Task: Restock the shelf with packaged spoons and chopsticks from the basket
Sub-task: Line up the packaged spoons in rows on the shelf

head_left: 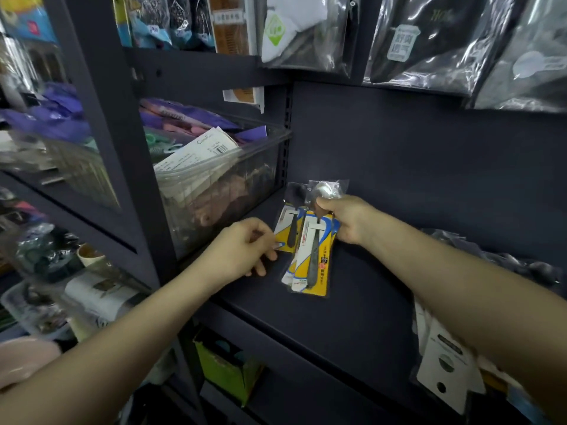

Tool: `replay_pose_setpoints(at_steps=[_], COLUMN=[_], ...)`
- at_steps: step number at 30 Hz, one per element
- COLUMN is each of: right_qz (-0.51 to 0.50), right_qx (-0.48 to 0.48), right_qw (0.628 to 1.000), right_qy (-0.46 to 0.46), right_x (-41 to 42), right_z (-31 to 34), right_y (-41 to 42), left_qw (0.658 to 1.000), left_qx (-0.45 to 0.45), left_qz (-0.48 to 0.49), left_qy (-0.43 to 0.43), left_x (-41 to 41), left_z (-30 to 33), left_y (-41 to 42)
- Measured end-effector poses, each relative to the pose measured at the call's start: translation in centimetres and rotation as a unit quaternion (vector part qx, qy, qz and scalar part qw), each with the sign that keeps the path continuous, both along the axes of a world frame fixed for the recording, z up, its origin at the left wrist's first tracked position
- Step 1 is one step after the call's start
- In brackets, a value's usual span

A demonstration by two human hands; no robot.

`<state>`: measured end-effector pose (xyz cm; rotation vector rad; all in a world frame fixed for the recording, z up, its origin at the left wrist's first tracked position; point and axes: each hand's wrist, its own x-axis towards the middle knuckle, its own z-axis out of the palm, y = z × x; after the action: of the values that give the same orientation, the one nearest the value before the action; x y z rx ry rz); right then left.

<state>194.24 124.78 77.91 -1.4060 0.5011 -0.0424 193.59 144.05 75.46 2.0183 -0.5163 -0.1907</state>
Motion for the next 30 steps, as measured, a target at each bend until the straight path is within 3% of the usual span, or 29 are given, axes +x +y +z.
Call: replay_pose_setpoints(at_steps=[3,6,9,14,20,25,30], right_qz=[0.001,0.015,0.037,0.042,0.105,0.07,0.018], right_qx=[0.026,0.063,0.023,0.055,-0.018,-0.081,-0.208], right_qw=[1.0,0.996,0.998,0.997,0.994,0.992,0.977], right_qy=[-0.017,-0.053,-0.048,-0.017,-0.035,-0.059,0.036], right_x=[0.0,-0.3,-0.5,-1.0,-1.0,-0.2,0.7], right_z=[-0.2,0.1,0.5,0.9,1.4,2.0,-0.3], right_y=[0.9,1.6,1.7,1.8,1.8,-1.2,-4.4], left_qw=[0.995,0.993,0.992,0.999,0.999,0.979,0.923], left_qx=[0.072,0.088,0.093,-0.027,0.009,0.164,0.339], left_qz=[0.01,0.033,0.034,0.029,0.029,0.087,0.067], left_qy=[-0.063,-0.071,-0.08,0.036,0.032,-0.087,-0.168], left_x=[0.0,-0.3,-0.2,0.1,0.3,0.3,-0.5], left_z=[0.3,0.7,0.5,0.6,1.9,2.5,1.2], left_y=[-1.8,-3.2,-3.5,-3.9,-4.5,-2.6,-2.7])
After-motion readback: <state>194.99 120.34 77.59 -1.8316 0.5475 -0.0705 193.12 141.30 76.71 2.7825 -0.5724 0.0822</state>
